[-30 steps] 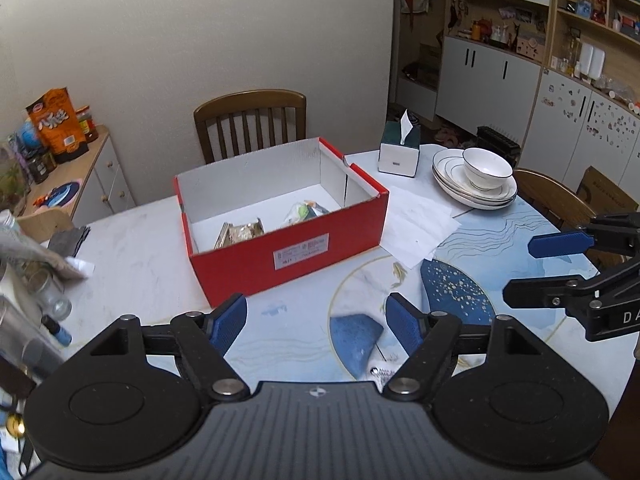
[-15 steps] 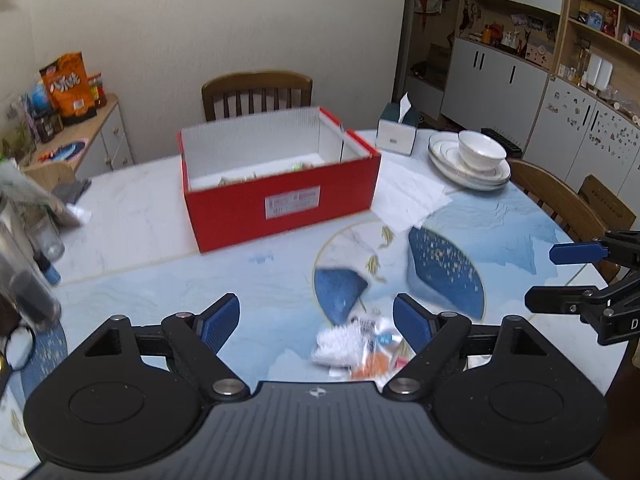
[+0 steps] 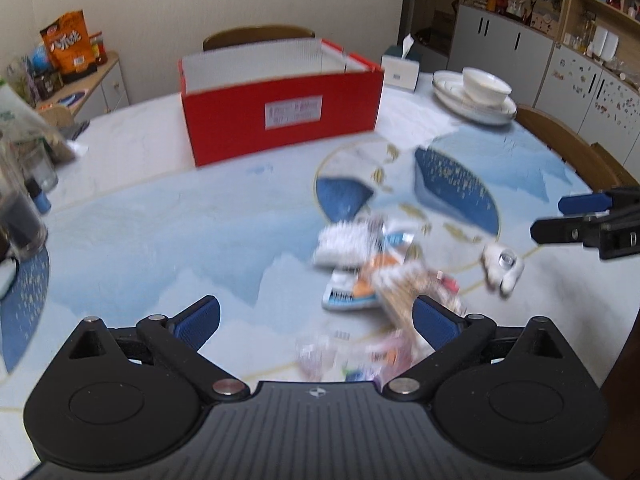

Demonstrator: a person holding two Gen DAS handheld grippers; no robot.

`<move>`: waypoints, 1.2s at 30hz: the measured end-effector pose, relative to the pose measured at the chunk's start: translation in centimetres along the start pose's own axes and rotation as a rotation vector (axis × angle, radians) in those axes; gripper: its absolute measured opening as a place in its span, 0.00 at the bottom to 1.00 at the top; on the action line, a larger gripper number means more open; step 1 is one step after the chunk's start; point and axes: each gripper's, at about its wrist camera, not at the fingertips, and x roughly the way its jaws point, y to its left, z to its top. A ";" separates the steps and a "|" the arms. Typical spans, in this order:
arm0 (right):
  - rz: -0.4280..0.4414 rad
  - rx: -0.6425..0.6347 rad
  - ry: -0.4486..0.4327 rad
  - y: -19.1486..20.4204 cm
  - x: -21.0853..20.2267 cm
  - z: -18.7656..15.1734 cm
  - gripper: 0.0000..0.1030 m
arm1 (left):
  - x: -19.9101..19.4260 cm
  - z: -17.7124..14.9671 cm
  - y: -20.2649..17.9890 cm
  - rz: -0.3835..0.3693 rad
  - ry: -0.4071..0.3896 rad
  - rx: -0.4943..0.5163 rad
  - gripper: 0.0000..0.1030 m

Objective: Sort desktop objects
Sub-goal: 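Grasp the blueberry-print bread bag with the left tool while the right tool grasps the white plush toy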

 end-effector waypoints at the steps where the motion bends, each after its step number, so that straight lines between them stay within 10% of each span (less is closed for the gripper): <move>1: -0.005 -0.005 0.007 0.0 0.3 -0.2 0.88 | 0.2 -0.5 0.0 -0.001 0.007 0.001 1.00; 36: -0.026 -0.017 0.191 -0.9 6.7 -2.4 0.77 | 4.1 -4.9 0.2 -0.093 0.150 0.013 0.95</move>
